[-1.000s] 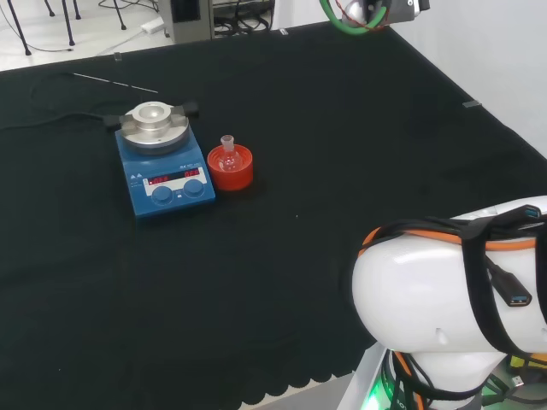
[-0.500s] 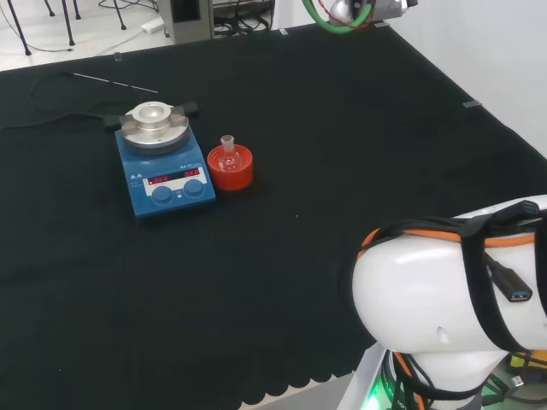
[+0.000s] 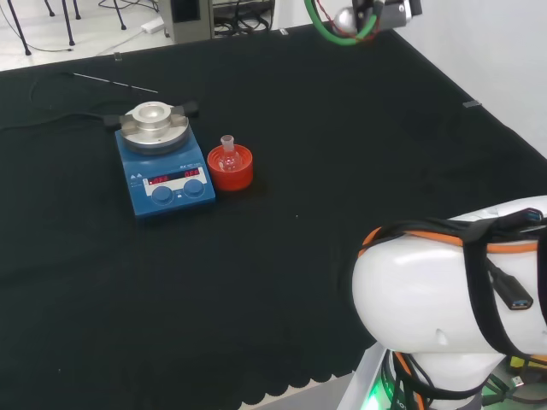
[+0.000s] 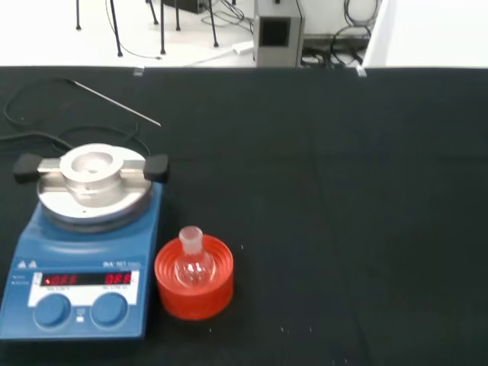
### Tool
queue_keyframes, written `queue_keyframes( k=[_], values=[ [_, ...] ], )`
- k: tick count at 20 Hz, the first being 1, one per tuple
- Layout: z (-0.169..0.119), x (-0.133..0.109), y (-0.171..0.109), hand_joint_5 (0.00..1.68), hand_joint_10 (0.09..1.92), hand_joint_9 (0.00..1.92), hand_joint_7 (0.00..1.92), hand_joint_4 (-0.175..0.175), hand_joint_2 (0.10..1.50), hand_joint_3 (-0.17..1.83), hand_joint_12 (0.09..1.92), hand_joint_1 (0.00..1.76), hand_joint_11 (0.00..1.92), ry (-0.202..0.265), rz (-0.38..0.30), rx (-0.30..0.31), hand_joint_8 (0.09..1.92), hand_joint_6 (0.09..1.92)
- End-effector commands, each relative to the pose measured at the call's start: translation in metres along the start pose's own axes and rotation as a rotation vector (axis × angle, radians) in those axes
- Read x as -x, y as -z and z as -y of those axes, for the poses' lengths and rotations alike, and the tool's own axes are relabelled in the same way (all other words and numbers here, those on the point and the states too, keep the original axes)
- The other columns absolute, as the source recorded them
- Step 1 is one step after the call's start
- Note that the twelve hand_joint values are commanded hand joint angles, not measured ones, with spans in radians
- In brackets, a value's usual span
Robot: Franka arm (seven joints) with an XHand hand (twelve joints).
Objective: Pick up the round-bottom flask.
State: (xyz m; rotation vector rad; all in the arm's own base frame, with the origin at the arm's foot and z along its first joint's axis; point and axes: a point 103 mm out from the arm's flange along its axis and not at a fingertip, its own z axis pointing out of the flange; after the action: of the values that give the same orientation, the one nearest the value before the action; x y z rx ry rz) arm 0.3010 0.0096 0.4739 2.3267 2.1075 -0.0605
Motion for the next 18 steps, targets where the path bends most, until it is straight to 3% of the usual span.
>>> queue_keyframes(
  k=[1,7,13,18],
  values=[
    [-0.034,0.048,-0.050,0.33,0.58,0.25,0.20,-0.003,1.31,0.23,1.09,0.14,0.00,-0.030,-0.090,-0.046,0.49,0.09],
    [-0.099,0.093,-0.086,0.35,0.60,0.29,0.22,-0.007,1.28,0.22,1.16,0.21,0.00,-0.007,-0.181,-0.046,0.50,0.09],
    [-0.139,0.097,-0.121,0.38,0.61,0.32,0.25,-0.016,1.25,0.23,1.22,0.29,0.00,0.005,-0.231,-0.021,0.53,0.09],
    [-0.159,0.088,-0.153,0.45,0.63,0.37,0.29,-0.027,1.21,0.24,1.28,0.38,0.00,-0.004,-0.292,-0.043,0.57,0.09]
  ],
)
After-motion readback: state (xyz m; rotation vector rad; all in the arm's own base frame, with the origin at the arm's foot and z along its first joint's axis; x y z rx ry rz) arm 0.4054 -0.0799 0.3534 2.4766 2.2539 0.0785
